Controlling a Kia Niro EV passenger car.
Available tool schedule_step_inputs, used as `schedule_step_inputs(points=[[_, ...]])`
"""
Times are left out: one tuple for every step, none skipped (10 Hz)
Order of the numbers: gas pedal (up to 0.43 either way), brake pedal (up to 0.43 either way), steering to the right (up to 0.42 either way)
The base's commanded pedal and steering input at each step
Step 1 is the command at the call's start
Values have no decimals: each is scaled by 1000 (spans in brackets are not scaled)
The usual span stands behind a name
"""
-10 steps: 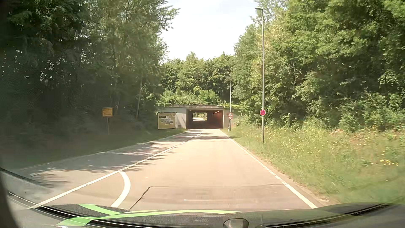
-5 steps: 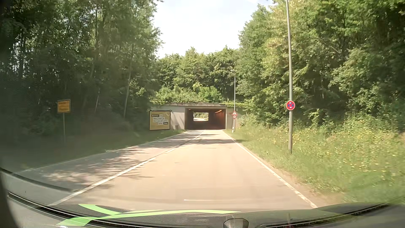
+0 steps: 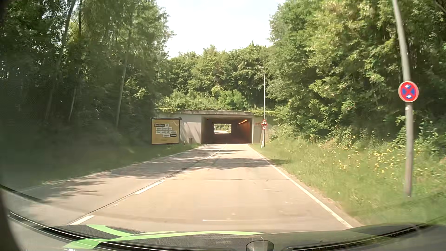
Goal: Follow the waypoints while adhering to traffic rules and regulations
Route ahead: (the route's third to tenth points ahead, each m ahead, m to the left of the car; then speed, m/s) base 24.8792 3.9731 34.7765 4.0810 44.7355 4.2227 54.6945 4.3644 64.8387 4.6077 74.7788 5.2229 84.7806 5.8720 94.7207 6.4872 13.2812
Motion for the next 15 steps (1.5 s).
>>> schedule_step_inputs(points=[[47, 0, -7], [47, 0, -6], [47, 0, -6], [47, 0, -6], [47, 0, -6], [47, 0, -6], [47, 0, -6], [47, 0, -6], [59, 0, -6], [59, 0, -6], [59, 0, -5], [67, 0, -5], [79, 0, -5], [79, 0, -5], [79, 0, -4]])
